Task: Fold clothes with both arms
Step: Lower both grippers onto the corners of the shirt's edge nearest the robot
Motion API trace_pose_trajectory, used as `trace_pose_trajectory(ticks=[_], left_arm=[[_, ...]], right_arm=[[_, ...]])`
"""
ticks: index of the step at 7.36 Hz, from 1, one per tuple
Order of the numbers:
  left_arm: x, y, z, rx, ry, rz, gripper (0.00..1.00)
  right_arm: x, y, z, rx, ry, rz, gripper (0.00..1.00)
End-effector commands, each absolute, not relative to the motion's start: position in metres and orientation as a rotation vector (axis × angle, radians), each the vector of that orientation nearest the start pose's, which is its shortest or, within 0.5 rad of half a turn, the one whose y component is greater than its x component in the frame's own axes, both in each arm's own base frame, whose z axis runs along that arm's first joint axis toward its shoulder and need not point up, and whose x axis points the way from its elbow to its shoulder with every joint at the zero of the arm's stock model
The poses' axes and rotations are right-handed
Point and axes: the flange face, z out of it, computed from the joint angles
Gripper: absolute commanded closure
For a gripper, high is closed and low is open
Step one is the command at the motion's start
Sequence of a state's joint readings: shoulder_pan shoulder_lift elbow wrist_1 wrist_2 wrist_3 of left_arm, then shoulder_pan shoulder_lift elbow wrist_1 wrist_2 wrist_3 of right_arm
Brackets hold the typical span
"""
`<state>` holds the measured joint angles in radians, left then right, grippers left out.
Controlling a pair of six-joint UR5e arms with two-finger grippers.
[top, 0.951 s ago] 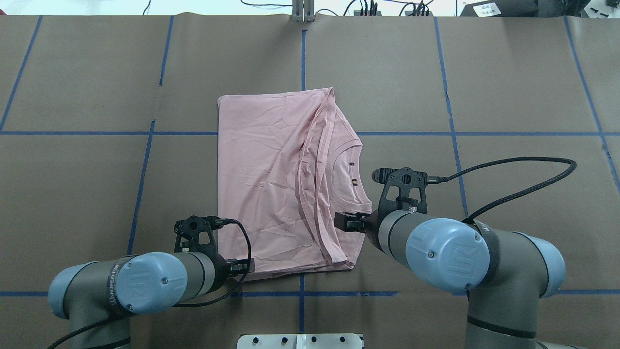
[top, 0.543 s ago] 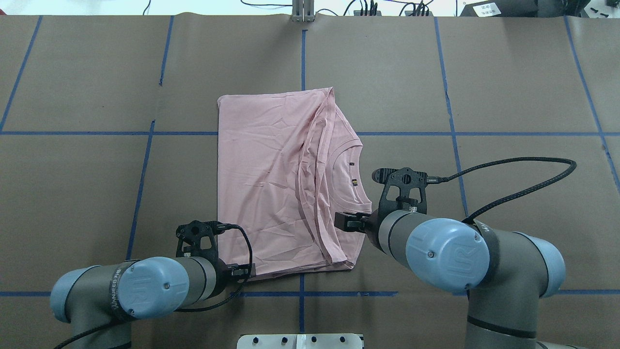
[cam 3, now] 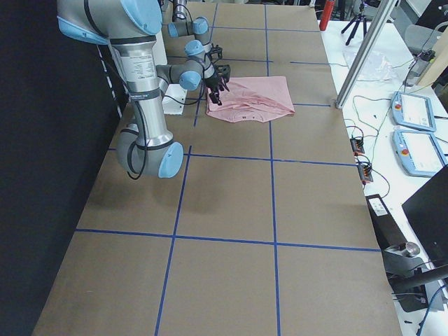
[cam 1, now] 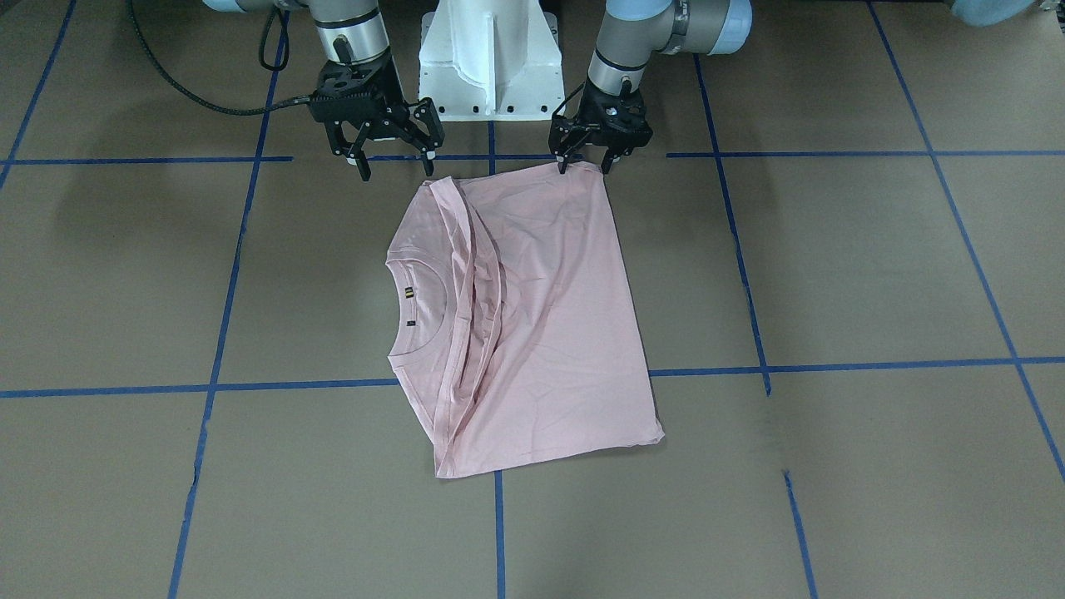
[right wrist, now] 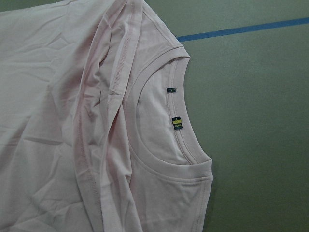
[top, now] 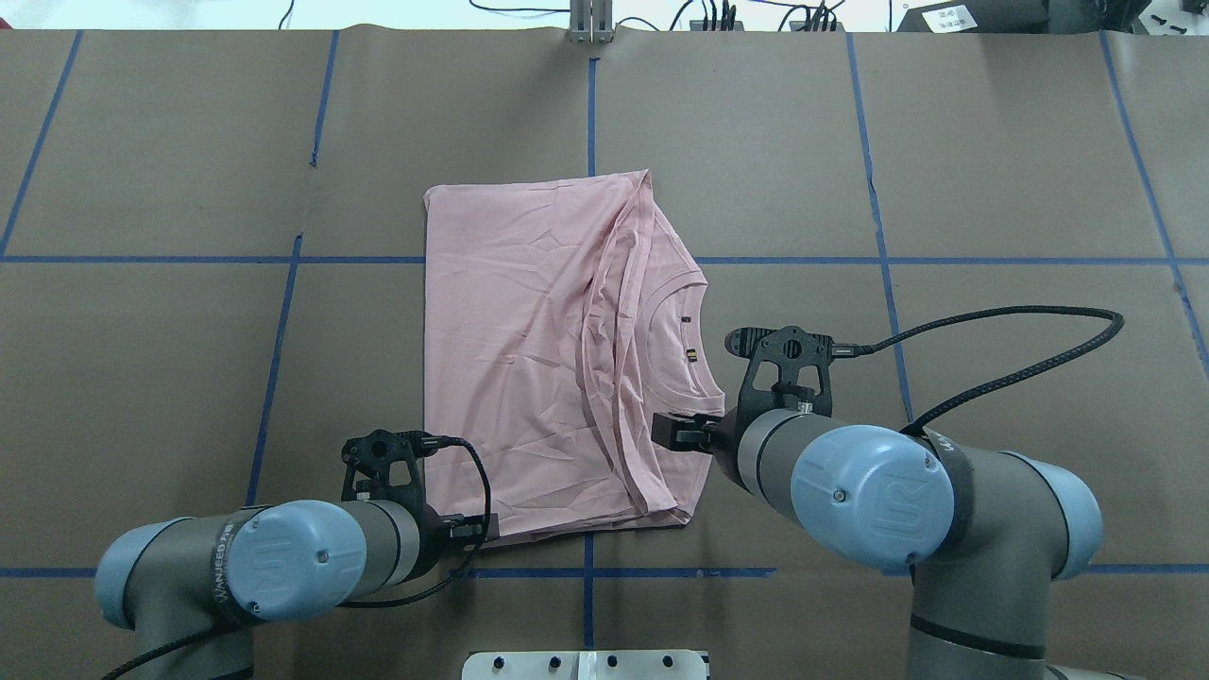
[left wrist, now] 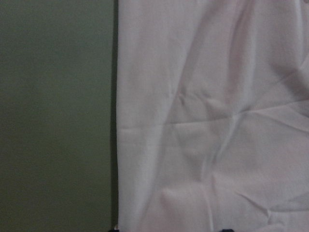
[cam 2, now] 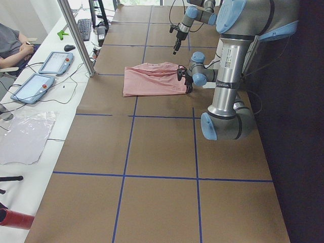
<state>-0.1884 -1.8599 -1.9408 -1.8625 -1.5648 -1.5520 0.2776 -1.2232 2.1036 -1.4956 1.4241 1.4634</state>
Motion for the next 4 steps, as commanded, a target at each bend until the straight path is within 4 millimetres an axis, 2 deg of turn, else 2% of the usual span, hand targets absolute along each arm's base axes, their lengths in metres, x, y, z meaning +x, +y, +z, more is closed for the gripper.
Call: trace_pose_trajectory(ticks=[1, 2, 3, 4], left_arm=[[0.5244, -0.2366, 0.3175, 0.098, 0.933, -0.155, 0.19], [0.5242, -0.2365, 0.3183, 0.098, 0.932, -0.156, 0.19], [0.5247, -0.2359, 0.3175, 0.097, 0.933, -0.158, 0.24], [0.5248, -0.2369, 0.3158, 0.099, 0.936, -0.160, 0.36]], right_arm=[[-0.4717, -0.2884, 0.2350, 0.318, -0.912, 0.228, 0.00], [-0.4718, -0.2884, 0.2352, 0.318, -0.910, 0.228, 0.00], [-0.4717, -0.2886, 0.2352, 0.319, -0.910, 0.229, 0.00], [-0.4717, -0.2886, 0.2352, 0.319, -0.910, 0.229, 0.00]])
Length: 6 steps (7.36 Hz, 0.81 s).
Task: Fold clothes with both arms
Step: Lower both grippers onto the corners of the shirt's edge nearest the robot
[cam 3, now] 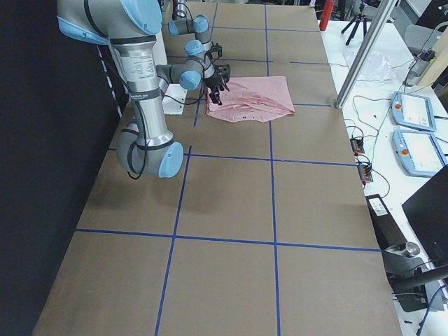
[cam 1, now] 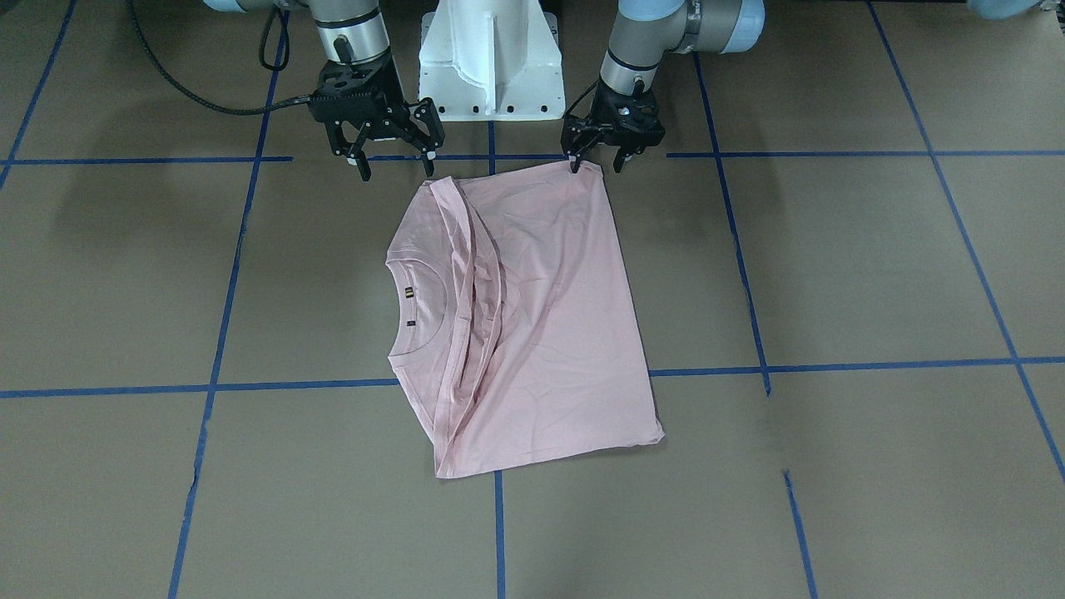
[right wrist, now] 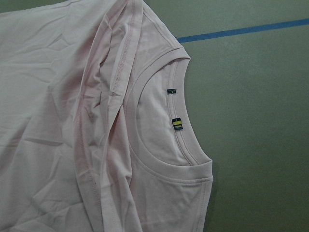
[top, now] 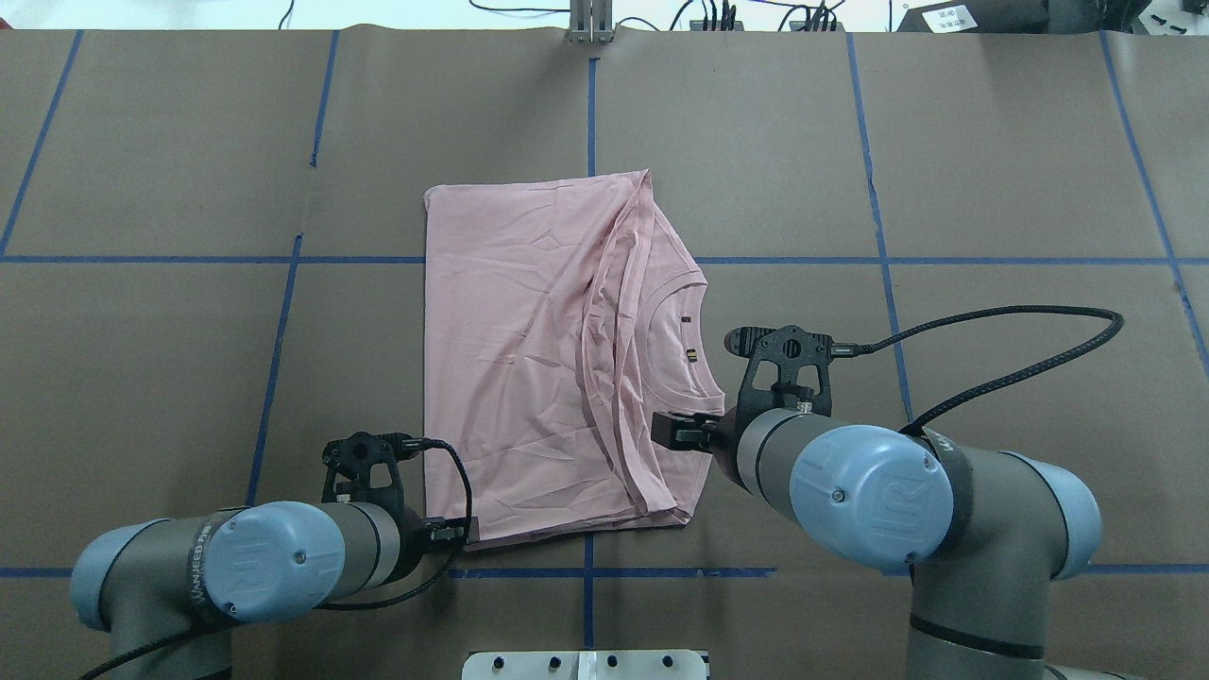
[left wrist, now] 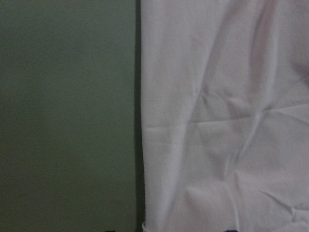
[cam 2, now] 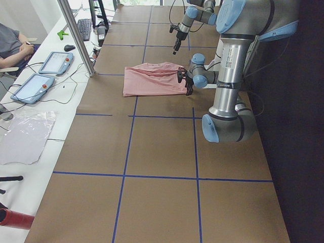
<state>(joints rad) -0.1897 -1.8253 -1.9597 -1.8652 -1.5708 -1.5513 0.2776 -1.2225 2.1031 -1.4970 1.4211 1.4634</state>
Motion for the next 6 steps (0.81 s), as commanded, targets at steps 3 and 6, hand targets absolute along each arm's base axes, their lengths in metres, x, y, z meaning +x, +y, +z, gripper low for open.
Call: trace_pose_trajectory(ticks=[3, 6], left_arm=[[0.5282, -0.2367, 0.3173, 0.098, 0.932, -0.158, 0.38], [0.5291, -0.2371, 0.3179, 0.099, 0.930, -0.161, 0.43]], right_arm=[[-0.4720, -0.2887, 0.2376, 0.318, -0.904, 0.228, 0.00], [-0.4720, -0.2887, 0.2376, 0.318, -0.904, 0.228, 0.00]])
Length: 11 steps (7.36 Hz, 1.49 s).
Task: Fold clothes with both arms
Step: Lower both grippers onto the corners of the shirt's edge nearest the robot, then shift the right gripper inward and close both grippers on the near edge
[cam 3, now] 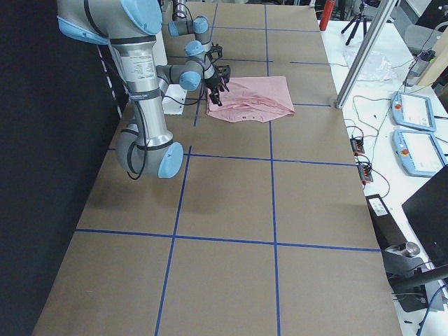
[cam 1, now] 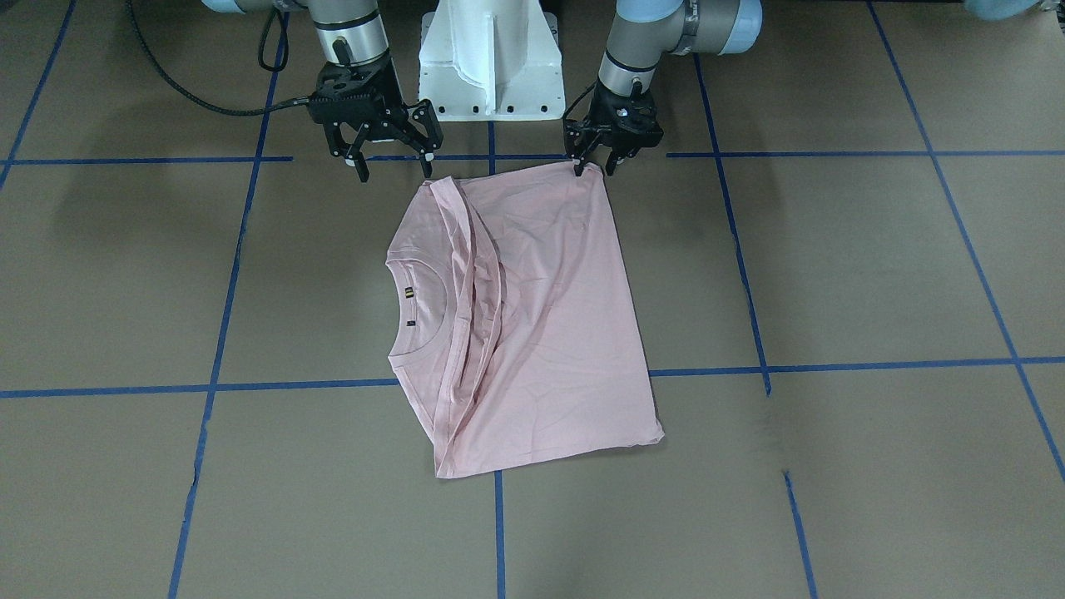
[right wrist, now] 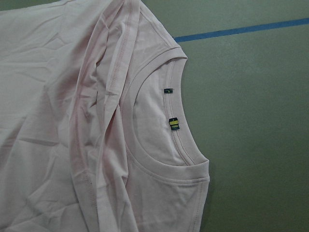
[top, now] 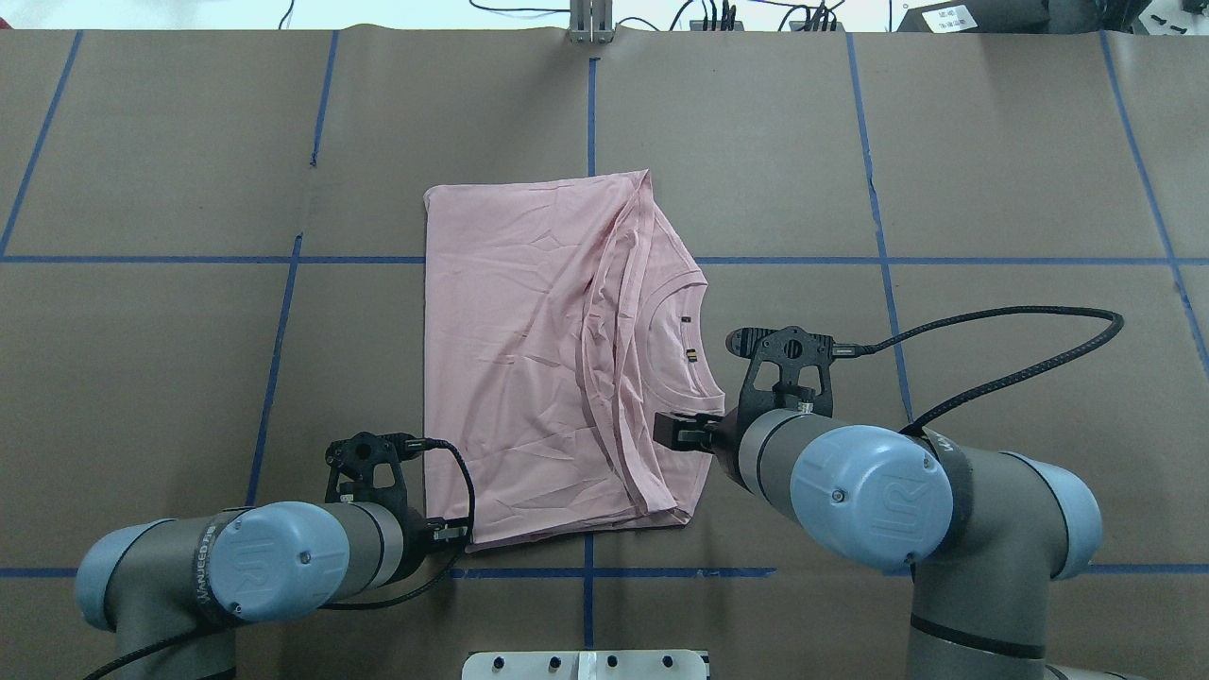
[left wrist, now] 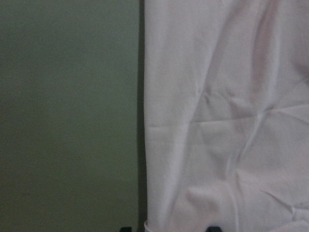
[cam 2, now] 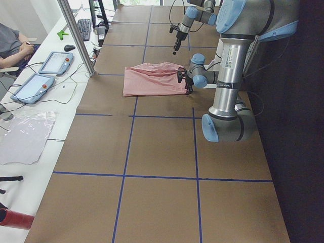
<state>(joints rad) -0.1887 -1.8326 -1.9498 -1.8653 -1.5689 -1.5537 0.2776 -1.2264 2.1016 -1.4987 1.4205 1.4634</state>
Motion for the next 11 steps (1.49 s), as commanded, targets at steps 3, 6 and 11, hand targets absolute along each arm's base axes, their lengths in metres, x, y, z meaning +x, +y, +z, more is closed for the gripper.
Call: trace_pose_trajectory(ticks=[3, 6, 11], left_arm=[[0.529, -0.237, 0.317, 0.098, 0.932, -0.162, 0.78], [0.529, -0.237, 0.315, 0.100, 0.936, -0.163, 1.00], [0.527, -0.237, 0.311, 0.102, 0.945, -0.161, 1.00]], right_arm=[[-0.472, -0.289, 0.238, 0.318, -0.904, 0.228, 0.00], [-0.474, -0.288, 0.240, 0.315, -0.899, 0.229, 0.00], [-0.546, -0.285, 0.224, 0.199, -0.798, 0.387, 0.32]])
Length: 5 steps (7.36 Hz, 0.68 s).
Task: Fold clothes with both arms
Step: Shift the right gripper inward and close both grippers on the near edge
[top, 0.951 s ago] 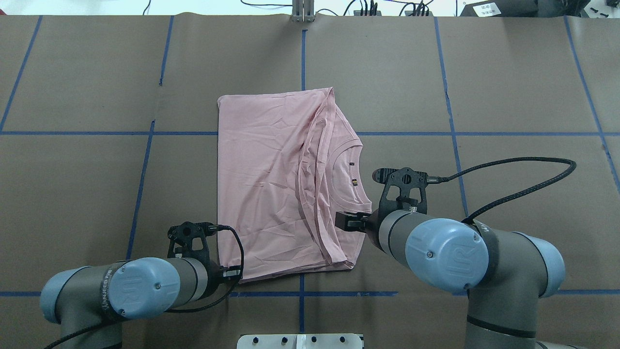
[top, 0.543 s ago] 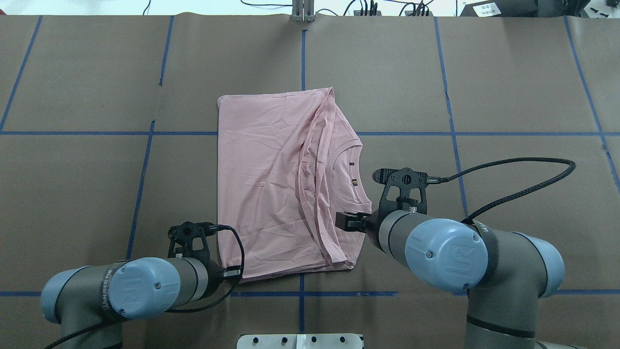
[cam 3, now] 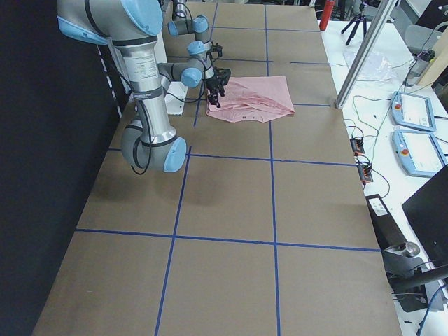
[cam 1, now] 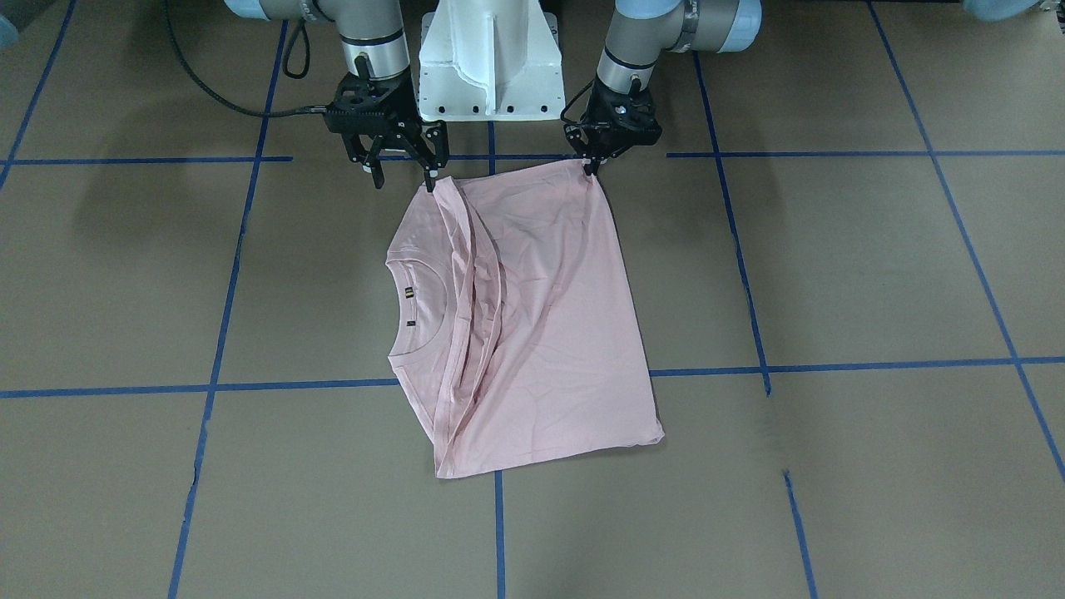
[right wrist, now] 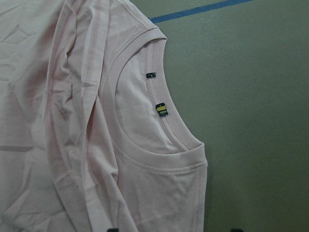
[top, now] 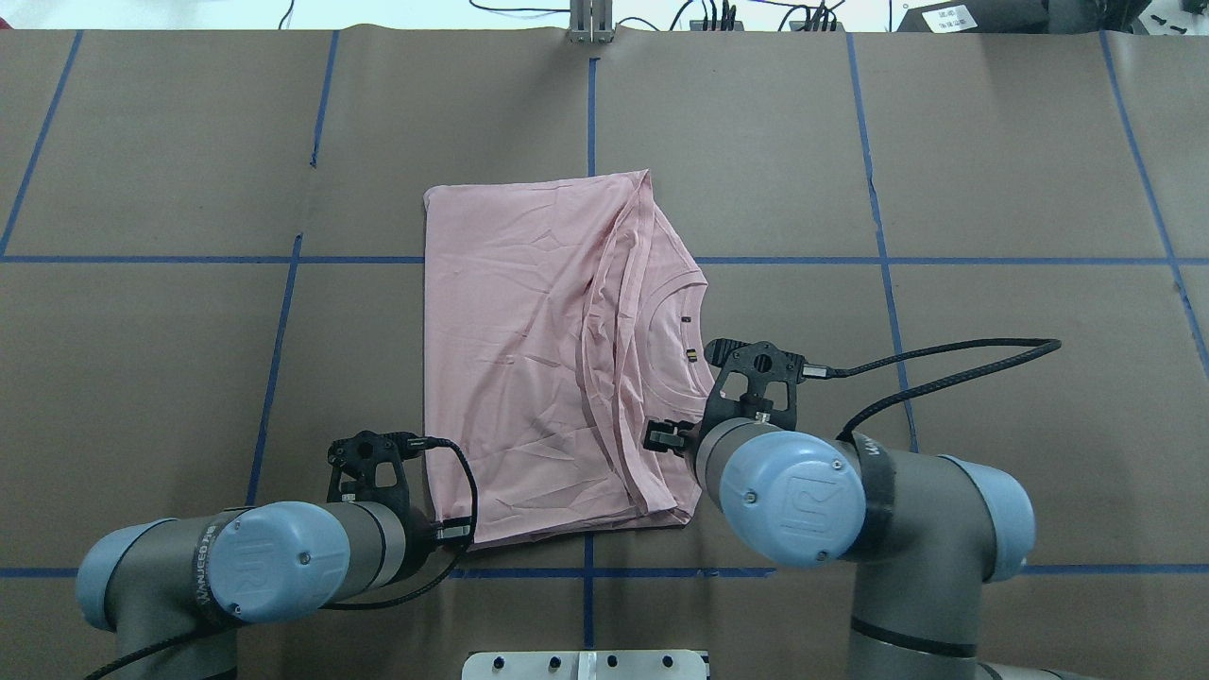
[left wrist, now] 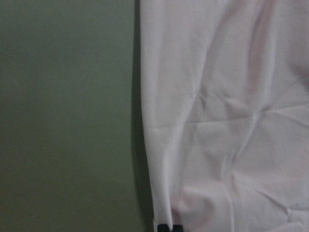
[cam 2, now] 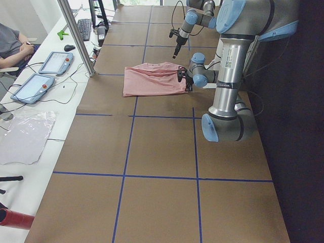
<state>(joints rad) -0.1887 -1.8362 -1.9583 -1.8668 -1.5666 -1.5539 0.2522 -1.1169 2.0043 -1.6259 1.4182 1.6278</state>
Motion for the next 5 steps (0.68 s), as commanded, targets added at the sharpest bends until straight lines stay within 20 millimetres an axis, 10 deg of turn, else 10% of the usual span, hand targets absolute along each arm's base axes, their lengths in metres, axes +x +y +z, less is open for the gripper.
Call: trace_pose_trajectory(ticks=[1, 5], left_arm=[[0.527, -0.237, 0.310, 0.102, 0.947, -0.161, 1.00], [0.527, -0.237, 0.309, 0.102, 0.950, -0.161, 1.00]], right_arm=[[-0.562, -0.284, 0.229, 0.194, -0.782, 0.385, 0.30], [-0.582, -0.265, 0.247, 0.196, -0.743, 0.361, 0.27]])
